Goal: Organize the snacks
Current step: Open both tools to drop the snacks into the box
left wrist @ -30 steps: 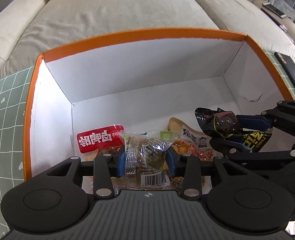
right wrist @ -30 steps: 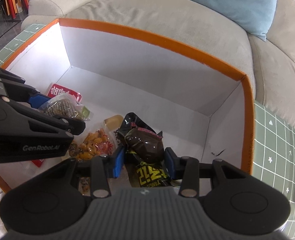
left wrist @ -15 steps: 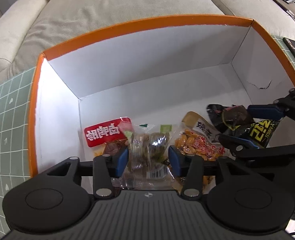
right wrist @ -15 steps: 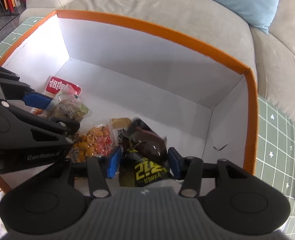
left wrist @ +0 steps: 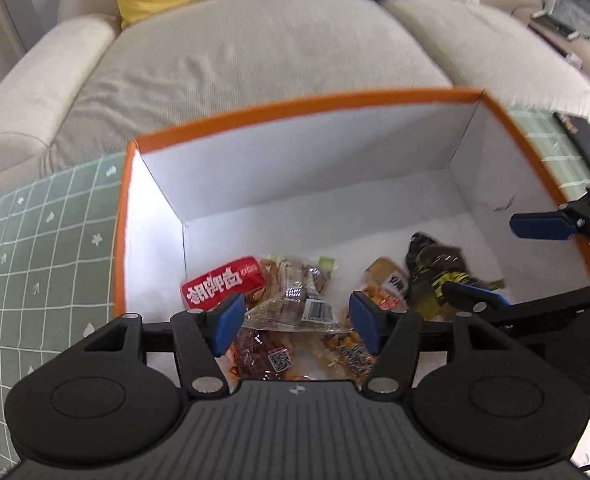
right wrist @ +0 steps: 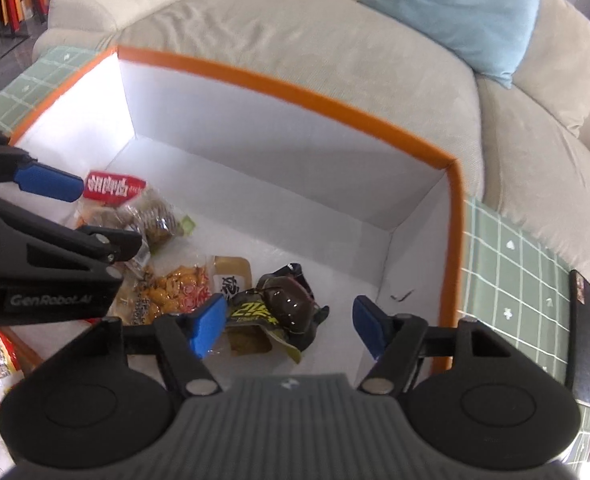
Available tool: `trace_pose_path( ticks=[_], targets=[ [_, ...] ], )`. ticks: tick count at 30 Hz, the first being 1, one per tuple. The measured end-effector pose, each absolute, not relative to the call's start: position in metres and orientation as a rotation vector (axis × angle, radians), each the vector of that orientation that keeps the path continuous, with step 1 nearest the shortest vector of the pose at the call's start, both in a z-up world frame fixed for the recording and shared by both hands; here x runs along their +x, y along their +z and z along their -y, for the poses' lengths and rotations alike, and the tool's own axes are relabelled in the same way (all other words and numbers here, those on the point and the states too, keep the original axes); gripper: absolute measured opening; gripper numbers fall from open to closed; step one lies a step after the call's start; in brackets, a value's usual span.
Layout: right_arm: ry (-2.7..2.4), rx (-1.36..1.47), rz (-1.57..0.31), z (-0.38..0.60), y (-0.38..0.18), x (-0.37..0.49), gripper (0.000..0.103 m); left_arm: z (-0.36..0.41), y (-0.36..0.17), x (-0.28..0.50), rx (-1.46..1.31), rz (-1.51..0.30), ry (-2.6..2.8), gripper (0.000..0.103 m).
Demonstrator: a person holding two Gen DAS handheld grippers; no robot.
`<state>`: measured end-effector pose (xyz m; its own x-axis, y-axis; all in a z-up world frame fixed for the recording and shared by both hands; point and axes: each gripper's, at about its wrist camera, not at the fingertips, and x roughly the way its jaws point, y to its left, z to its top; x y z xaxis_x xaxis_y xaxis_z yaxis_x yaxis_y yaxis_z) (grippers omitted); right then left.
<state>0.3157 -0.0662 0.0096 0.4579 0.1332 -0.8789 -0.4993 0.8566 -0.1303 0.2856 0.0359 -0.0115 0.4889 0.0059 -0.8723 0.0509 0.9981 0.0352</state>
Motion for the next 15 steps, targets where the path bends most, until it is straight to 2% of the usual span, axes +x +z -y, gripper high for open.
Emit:
trace_pose_path(
  ticks=[15],
  targets=[
    [0.360, -0.295, -0.776, 0.093, 0.071, 0.230, 0.068, -0.029, 0.059, 0.206, -0.008, -0.791, -0.033, 0.070]
  ],
)
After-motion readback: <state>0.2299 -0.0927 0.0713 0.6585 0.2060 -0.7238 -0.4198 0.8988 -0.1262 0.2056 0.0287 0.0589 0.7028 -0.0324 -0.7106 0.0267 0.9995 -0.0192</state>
